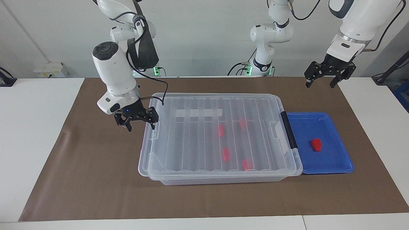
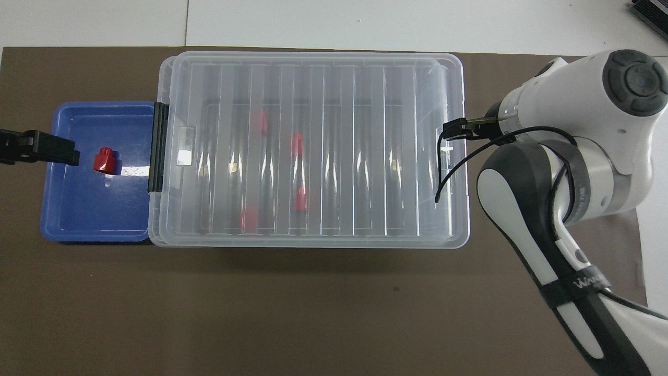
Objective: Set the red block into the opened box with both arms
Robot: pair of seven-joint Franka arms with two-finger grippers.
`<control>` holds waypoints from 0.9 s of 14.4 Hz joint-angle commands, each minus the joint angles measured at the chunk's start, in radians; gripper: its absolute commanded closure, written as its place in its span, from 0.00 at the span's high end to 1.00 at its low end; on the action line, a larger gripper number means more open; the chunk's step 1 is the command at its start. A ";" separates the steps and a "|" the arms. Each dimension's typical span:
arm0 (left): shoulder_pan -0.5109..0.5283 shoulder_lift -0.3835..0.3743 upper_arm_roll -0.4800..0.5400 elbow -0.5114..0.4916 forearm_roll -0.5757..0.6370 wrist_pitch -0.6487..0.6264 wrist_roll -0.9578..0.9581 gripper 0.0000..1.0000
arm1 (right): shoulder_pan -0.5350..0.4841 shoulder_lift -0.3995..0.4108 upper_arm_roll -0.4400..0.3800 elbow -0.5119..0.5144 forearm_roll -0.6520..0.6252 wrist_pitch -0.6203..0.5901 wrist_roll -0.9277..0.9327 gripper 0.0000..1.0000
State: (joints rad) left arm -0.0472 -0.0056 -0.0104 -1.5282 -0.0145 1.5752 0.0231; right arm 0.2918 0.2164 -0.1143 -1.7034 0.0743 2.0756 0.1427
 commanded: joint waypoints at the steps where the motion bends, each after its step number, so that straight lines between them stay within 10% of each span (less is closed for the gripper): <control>1: -0.005 -0.025 0.009 0.008 -0.001 -0.026 -0.009 1.00 | -0.002 -0.008 -0.004 -0.067 0.018 0.081 0.017 1.00; 13: -0.011 -0.131 -0.002 -0.070 0.016 -0.006 -0.026 1.00 | -0.112 0.015 -0.005 -0.074 -0.060 0.120 -0.034 1.00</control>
State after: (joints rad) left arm -0.0470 -0.0917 -0.0123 -1.5339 -0.0121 1.5611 0.0154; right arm 0.2084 0.2277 -0.1257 -1.7737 0.0391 2.1820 0.1364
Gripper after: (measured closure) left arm 0.000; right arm 0.000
